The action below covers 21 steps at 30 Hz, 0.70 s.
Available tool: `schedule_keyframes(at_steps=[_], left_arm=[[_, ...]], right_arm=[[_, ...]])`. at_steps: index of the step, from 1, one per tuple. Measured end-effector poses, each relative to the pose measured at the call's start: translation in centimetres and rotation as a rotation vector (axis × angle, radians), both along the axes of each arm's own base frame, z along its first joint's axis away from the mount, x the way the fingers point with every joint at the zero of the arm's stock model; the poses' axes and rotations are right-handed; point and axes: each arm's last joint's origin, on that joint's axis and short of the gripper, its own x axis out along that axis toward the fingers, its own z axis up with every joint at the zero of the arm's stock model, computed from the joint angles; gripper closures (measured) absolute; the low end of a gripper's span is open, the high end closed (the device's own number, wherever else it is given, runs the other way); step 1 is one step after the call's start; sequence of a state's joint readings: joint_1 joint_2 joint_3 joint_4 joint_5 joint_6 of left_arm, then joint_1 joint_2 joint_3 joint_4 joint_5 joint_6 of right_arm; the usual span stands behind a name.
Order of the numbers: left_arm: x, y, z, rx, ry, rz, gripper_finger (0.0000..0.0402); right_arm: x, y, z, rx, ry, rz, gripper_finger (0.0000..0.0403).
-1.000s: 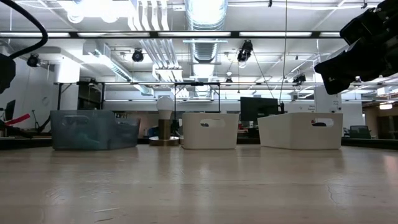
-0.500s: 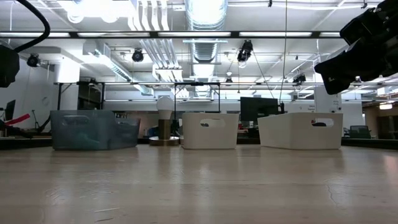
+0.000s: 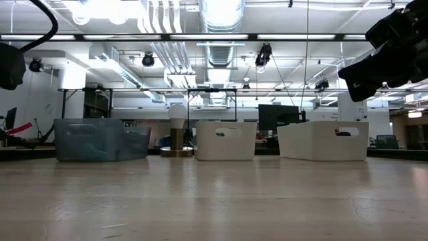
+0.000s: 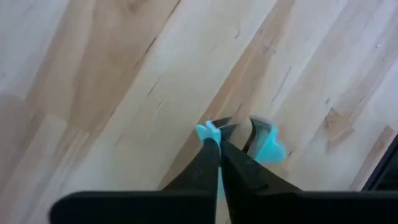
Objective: Pick and place Stapler, Stapler remover, tape
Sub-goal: Put the blue staple remover into the black bin
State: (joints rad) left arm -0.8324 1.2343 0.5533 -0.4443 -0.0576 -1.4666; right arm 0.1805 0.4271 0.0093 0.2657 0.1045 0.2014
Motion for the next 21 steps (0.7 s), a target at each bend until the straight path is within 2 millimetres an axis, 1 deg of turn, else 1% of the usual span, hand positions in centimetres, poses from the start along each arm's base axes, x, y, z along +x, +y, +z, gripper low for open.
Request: schedule_keyframes(at_steps=[2,9,14,21], left_arm=[[0.1,0.1,0.0,0.016,-0.017,-0.014,0.0394],[0.4,0.4,0.1,0.132,-0.122,-0.045,0.0397],[0.7,0.9,0.4,0.249,-0.222,-0.035,0.0396],[1.7,1.5,1.9,0.426,-0.372,-0.033,0.0397]], right_arm=[[0.0,0.0,0.0,0.000,0.000,0.000,0.0394],[0.0,0.0,0.0,0.000,0.000,0.000,0.0394],[0.0,0.0,0.0,0.000,0.000,0.000,0.0394],[0.0,0.0,0.0,0.000,0.000,0.000,0.0394]])
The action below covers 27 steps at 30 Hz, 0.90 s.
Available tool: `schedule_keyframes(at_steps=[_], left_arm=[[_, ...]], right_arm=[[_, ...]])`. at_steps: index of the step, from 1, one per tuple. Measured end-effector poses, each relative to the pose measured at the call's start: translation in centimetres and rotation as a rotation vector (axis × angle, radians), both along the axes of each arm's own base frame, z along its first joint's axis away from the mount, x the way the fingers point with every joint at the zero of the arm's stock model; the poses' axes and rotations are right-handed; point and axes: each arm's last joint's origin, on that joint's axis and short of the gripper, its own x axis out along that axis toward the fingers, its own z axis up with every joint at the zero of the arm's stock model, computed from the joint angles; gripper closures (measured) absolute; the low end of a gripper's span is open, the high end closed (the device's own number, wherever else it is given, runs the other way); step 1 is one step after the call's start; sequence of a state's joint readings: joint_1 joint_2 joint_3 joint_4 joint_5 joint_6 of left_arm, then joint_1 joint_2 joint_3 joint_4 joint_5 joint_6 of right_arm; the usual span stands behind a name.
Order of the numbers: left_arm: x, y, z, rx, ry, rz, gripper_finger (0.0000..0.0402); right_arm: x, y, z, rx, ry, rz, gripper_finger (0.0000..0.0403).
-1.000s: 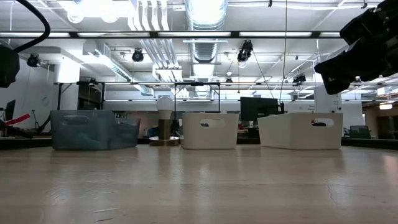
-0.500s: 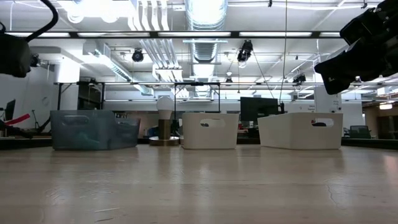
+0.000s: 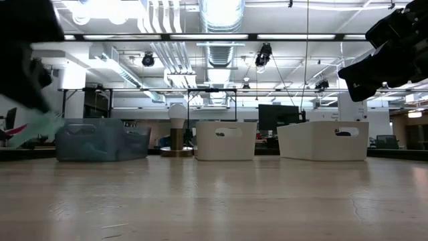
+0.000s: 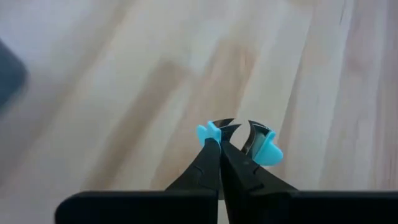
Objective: Pick and place Stapler, Stapler remover, tape
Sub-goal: Put the blue staple remover into the black bin
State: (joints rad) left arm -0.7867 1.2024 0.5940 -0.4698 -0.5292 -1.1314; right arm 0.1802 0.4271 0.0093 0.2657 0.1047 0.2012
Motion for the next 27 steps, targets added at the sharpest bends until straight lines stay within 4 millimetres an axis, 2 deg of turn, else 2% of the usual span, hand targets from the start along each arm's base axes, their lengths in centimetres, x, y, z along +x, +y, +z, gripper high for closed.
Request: schedule_keyframes(at_steps=[6,15,20,27], left_arm=[[0.9,1.0,2.2,0.209,-0.173,0.040,0.0398],[1.1,4.5,4.5,0.444,-0.335,0.313,0.0399],[1.0,7.1,5.1,0.492,-0.335,0.476,0.0395],[1.1,10.8,5.0,0.512,-0.216,0.632,0.0398]], right_arm=[[0.0,0.0,0.0,0.000,0.000,0.000,0.0394],[0.0,0.0,0.0,0.000,0.000,0.000,0.0394],[0.0,0.0,0.0,0.000,0.000,0.001,0.0394],[0.0,0.0,0.0,0.000,0.000,0.001,0.0394]])
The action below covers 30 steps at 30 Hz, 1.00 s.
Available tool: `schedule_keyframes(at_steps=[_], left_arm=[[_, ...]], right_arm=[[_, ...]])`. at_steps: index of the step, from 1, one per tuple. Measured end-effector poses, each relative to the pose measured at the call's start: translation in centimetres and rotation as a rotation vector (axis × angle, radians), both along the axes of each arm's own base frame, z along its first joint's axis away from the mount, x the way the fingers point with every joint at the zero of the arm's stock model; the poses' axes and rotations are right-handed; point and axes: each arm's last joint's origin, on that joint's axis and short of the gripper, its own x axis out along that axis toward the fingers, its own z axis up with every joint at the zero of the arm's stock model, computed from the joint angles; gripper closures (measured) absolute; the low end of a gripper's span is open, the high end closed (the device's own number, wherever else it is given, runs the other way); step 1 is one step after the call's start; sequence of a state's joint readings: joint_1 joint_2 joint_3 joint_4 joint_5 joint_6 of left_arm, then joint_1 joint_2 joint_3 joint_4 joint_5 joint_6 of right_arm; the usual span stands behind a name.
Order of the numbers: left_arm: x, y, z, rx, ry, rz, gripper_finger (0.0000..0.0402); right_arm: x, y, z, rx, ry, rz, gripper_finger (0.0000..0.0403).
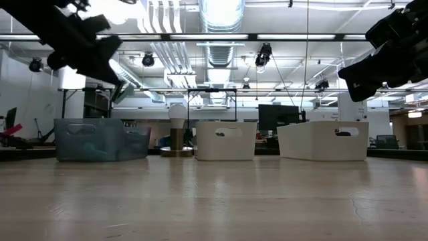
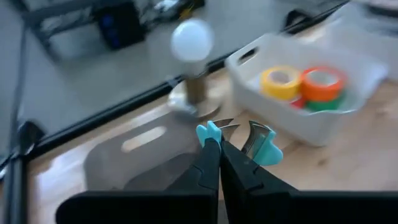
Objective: Pick and place Stapler, Stapler remover, tape
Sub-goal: Put the blue staple remover into the black bin
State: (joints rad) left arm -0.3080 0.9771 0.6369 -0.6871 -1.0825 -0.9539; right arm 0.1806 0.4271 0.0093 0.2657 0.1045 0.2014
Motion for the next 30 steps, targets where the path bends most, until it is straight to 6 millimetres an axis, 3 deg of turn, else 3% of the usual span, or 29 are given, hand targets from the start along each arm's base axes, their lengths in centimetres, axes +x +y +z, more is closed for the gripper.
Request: schedule_keyframes(at_steps=[10,30], left_arm=[[0.4,4.4,-1.2,-0.184,0.159,0.122,0.0394],[1.5,5.6,-3.1,-0.268,0.294,0.140,0.0383]], right_arm=[[0.0,0.0,0.0,0.000,0.000,0.000,0.0394],[0.0,0.0,0.0,0.000,0.000,-0.001,0.0394]])
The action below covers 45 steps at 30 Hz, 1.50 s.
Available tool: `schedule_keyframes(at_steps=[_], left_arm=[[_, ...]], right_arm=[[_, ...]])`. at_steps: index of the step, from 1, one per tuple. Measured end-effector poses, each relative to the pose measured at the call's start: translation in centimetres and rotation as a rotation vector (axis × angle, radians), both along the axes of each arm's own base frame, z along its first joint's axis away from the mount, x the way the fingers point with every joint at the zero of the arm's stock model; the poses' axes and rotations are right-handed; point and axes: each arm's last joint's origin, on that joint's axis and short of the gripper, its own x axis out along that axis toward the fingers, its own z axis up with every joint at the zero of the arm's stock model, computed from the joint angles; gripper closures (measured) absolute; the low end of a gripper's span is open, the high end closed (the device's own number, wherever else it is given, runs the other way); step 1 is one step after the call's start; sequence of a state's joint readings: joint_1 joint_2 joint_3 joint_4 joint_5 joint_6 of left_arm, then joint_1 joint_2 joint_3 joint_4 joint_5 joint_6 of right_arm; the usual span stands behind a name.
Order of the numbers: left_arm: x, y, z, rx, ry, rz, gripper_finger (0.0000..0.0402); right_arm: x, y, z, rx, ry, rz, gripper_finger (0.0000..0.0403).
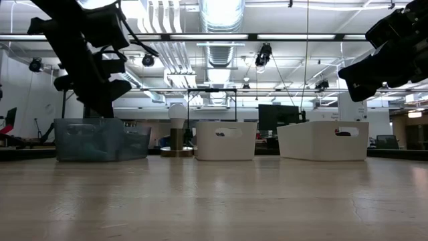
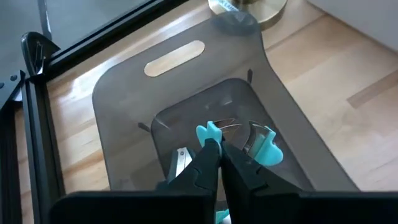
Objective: Pick and place Stapler, Stapler remover, tape
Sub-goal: Put the blue staple remover into the black bin, then return to home position
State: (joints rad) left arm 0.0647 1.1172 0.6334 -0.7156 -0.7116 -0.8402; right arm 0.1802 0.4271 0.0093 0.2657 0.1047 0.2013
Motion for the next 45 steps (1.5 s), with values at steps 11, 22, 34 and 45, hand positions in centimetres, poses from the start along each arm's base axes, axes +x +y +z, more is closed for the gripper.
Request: schedule_keyframes(at_steps=[11,22,34,45], left_arm=[[0.6,0.1,-0.9,-0.007,0.046,0.004,0.0383],[1.0,-0.1,-0.5,0.038,0.038,-0.064,0.0392],[4.7,-3.2,1.9,0.046,-0.250,-0.526,0.0399],[6.0,-5.1,3.4,0.023,-0.394,-0.938,0.0398]], right_arm=[[0.0,0.0,0.0,0.000,0.000,0.000,0.0394],[0.0,0.0,0.0,0.000,0.000,0.000,0.0394],[0.0,0.0,0.0,0.000,0.000,0.000,0.0394],[0.0,0.0,0.0,-0.008,-0.005,0.001,0.0394]])
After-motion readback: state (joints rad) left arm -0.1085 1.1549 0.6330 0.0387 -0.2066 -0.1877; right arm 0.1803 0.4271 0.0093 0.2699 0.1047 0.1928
